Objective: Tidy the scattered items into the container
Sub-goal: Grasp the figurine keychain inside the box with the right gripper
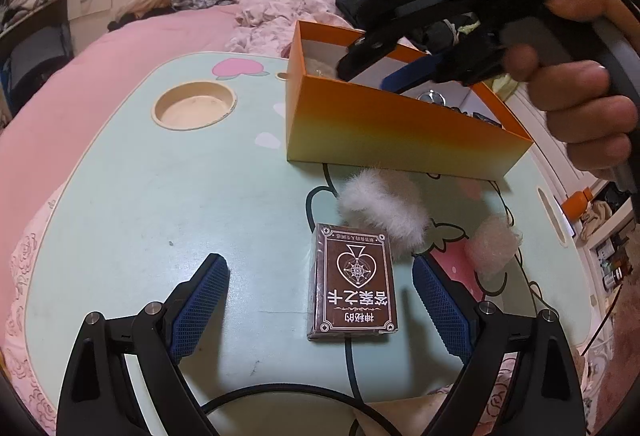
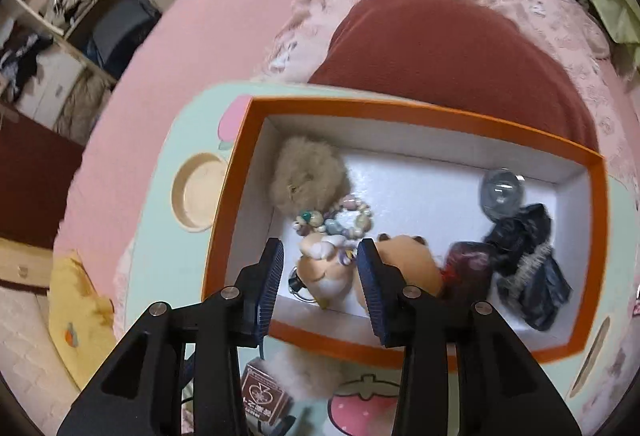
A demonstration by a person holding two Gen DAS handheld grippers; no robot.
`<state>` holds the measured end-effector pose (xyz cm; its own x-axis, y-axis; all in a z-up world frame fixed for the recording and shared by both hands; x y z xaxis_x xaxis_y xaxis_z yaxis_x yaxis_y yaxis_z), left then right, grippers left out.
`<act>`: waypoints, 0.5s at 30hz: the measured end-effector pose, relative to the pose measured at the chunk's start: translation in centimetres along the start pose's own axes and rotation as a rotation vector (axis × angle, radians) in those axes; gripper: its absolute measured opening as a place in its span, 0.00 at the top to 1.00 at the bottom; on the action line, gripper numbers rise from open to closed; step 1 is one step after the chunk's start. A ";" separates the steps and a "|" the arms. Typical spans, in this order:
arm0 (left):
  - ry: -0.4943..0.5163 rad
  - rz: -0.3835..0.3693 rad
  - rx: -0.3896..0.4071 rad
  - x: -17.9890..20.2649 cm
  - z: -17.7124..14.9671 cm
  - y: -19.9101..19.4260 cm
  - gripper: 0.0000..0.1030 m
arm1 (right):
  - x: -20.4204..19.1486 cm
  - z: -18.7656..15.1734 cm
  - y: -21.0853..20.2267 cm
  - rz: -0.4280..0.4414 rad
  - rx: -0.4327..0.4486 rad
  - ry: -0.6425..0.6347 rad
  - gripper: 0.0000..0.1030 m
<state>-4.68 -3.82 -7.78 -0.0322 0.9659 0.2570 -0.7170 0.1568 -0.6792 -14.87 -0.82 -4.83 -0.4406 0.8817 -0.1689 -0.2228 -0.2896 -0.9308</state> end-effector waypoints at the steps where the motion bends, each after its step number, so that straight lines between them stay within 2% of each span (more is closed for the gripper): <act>1: -0.001 0.000 0.000 0.0 0.0 0.0 0.09 | -0.1 -0.1 0.4 -0.027 -0.014 -0.020 0.61; 3: -0.001 -0.001 0.000 0.0 0.0 0.0 0.09 | 0.1 -0.4 1.3 -0.061 -0.047 -0.038 0.60; 8: -0.001 -0.001 0.001 0.0 0.0 0.0 0.09 | 0.9 -1.2 3.2 -0.002 -0.106 -0.017 0.59; 9: -0.001 -0.001 0.000 0.0 0.0 0.0 0.09 | 1.0 -1.3 3.4 0.004 -0.107 -0.011 0.64; 15: -0.002 -0.001 0.000 0.0 0.0 0.1 0.09 | 1.5 -1.2 2.2 0.011 -0.052 0.012 0.64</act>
<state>-4.75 -3.83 -7.79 -0.0329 0.9654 0.2585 -0.7171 0.1573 -0.6790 -14.97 0.34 -7.50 -0.4322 0.8831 -0.1824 -0.1729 -0.2797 -0.9444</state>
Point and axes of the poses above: each gripper's, at about its wrist camera, not at the fingertips, and y roughly the way its jaws point, x to its right, z to its top, the point moved 10 cm from there along y, roughly the way its jaws point, and after that the axes turned 5 degrees about x, right-handed, at the moved point
